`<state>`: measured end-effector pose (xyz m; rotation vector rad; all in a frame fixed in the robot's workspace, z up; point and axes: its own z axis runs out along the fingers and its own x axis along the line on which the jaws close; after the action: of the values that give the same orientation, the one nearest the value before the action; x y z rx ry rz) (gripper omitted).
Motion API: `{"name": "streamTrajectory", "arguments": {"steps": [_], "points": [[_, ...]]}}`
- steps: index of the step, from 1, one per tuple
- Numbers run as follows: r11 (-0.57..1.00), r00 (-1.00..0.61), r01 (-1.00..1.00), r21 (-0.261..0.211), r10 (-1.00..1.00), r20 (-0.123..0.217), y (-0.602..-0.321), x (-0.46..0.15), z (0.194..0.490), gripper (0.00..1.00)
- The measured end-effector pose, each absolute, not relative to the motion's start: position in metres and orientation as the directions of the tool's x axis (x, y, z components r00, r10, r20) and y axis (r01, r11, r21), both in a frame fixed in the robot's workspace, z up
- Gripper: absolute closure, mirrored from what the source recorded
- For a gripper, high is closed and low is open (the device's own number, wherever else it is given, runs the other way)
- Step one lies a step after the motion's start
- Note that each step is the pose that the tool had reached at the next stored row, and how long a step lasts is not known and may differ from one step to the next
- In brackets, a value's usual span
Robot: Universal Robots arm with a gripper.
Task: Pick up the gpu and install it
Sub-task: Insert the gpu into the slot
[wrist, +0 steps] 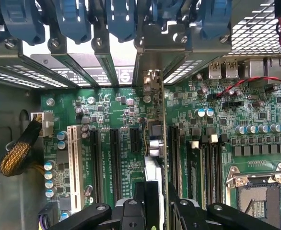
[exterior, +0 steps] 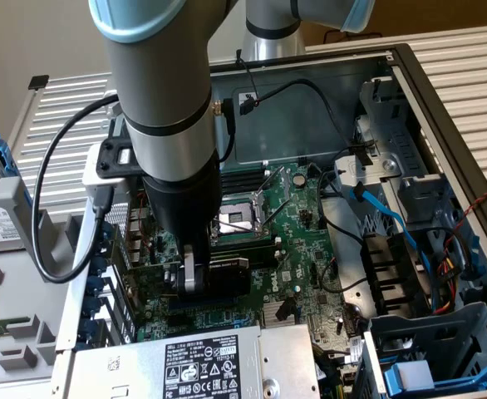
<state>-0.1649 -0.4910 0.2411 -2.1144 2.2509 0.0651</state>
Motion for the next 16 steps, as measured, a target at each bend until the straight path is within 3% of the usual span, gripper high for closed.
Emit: {"name": "streamTrajectory", "arguments": {"steps": [16], "points": [[0.067,-0.067,-0.998,-0.005,-0.996,-0.067,-0.4910,-0.1649,0.2392,0.72]]}}
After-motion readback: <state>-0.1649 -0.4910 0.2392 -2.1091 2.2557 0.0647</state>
